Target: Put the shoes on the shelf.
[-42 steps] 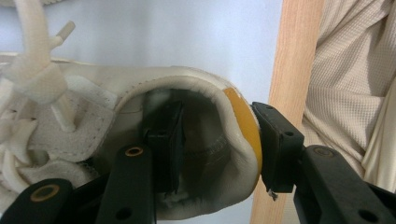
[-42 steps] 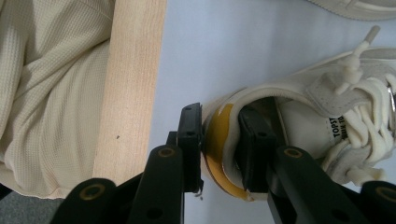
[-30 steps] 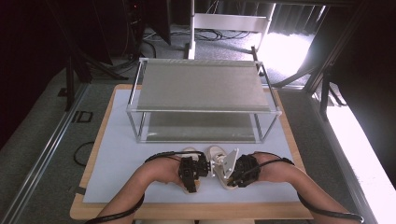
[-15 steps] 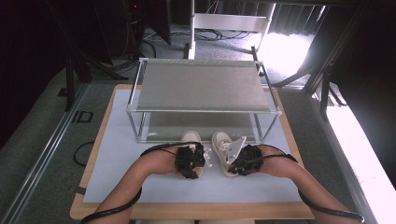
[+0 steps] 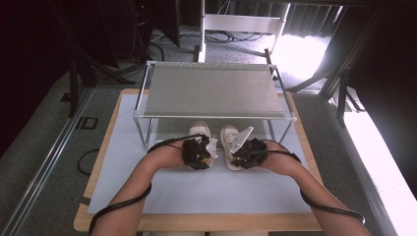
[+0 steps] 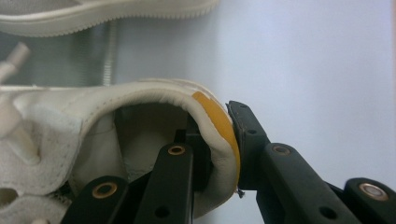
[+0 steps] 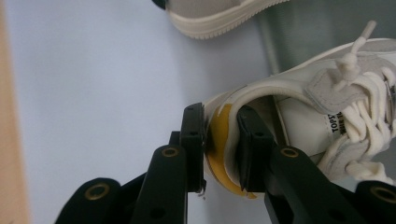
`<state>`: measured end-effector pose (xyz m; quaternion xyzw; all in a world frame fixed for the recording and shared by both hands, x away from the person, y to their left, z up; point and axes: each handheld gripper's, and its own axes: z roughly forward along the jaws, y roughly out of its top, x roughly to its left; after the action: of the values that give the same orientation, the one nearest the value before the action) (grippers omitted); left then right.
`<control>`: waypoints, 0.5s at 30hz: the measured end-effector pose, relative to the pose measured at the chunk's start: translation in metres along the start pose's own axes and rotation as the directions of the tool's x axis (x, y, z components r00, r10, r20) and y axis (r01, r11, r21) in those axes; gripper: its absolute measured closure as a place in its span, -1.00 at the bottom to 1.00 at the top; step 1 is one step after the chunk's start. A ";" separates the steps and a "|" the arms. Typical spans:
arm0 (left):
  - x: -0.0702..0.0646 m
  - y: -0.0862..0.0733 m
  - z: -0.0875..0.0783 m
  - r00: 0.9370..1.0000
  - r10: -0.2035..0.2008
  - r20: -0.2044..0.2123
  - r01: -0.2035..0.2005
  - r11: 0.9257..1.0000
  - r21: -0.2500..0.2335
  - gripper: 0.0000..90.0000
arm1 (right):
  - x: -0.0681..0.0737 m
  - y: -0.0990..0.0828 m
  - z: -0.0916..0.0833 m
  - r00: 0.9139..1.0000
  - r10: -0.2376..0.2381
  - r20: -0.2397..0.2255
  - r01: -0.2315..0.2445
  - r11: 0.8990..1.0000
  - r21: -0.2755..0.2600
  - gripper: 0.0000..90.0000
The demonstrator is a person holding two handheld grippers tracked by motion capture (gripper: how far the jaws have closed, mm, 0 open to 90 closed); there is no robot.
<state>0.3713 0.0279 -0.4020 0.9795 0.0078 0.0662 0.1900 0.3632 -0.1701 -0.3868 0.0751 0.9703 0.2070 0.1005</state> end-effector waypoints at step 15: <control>0.039 0.004 0.026 0.998 0.050 0.041 -0.049 0.998 -0.030 0.77 | -0.027 0.014 0.030 0.997 0.051 0.064 -0.051 0.999 -0.006 0.67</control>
<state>0.4132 0.0166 -0.4191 0.9777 -0.0212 0.0505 0.2027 0.3979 -0.1513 -0.4034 0.1062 0.9638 0.2094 0.1262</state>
